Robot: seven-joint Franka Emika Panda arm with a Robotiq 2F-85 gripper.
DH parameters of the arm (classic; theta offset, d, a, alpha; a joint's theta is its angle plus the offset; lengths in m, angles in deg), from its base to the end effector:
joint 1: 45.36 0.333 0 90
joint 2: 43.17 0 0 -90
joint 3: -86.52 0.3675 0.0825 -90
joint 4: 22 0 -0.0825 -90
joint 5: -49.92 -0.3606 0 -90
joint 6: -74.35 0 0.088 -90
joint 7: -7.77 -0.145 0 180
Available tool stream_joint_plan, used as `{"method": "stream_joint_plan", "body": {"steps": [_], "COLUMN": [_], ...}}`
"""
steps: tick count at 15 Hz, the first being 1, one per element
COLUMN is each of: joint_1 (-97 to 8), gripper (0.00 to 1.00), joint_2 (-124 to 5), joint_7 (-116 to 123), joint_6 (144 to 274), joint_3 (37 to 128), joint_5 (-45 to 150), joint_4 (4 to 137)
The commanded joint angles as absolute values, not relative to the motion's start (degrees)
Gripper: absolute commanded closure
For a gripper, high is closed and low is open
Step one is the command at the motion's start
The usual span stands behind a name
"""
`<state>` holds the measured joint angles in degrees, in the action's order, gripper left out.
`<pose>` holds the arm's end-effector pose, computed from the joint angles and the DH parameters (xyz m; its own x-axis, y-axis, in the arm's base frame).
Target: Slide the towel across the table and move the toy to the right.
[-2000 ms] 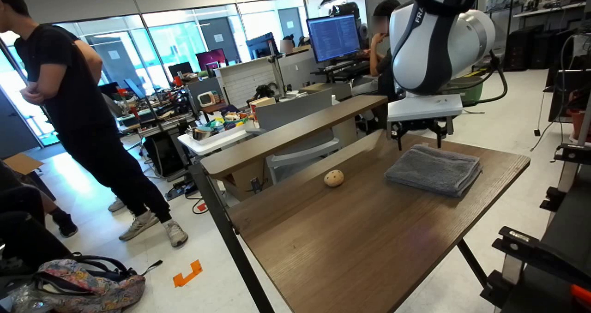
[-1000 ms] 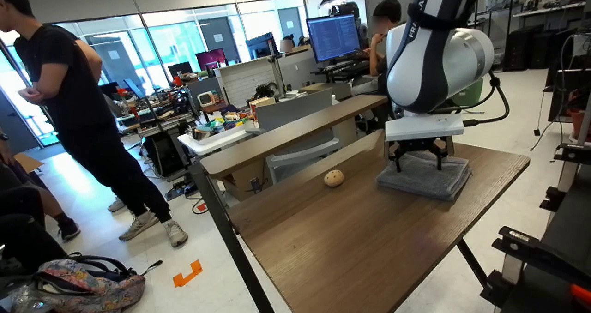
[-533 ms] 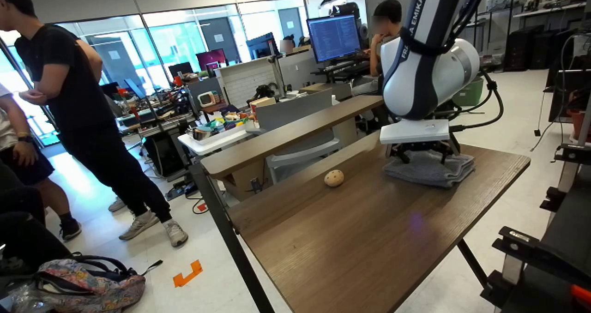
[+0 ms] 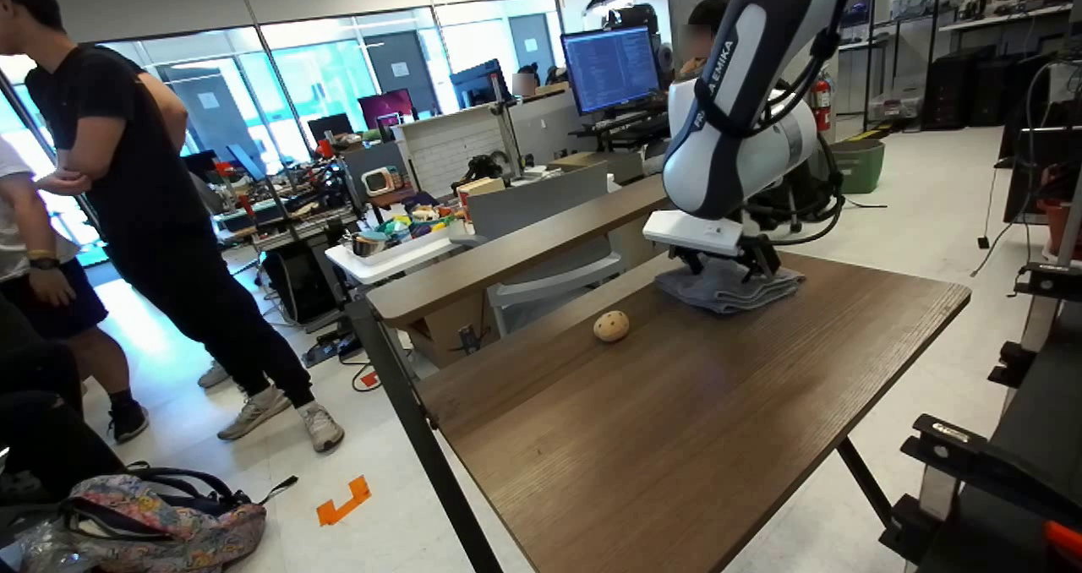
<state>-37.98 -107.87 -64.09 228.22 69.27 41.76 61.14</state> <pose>0.7372 -0.0850 0.0439 0.1908 -0.9550 0.2271 -0.9735 -0.2138 -0.0812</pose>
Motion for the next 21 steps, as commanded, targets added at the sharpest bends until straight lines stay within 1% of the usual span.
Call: {"method": "stream_joint_plan", "body": {"steps": [1,7,9,12,18,19,21], "joint_1": [-40.84,-41.13,-40.75,-39.64,-38.60,-38.60,-38.50], "gripper": [0.00,0.00,0.00,0.00,0.00,0.00,0.00], "joint_2": [-110.61,-111.05,-110.84,-108.03,-100.60,-104.40,-102.52], "joint_7": [-67.46,-67.60,-67.39,-62.85,-48.60,-52.13,-49.00], "joint_6": [227.47,226.95,224.49,222.61,233.12,229.55,231.69], "joint_3": [72.31,74.10,74.12,73.83,72.76,72.66,72.39], "joint_5": [39.62,40.88,41.33,44.56,50.86,48.00,48.27], "joint_4": [52.78,52.20,53.24,58.86,76.97,68.63,72.86]}}
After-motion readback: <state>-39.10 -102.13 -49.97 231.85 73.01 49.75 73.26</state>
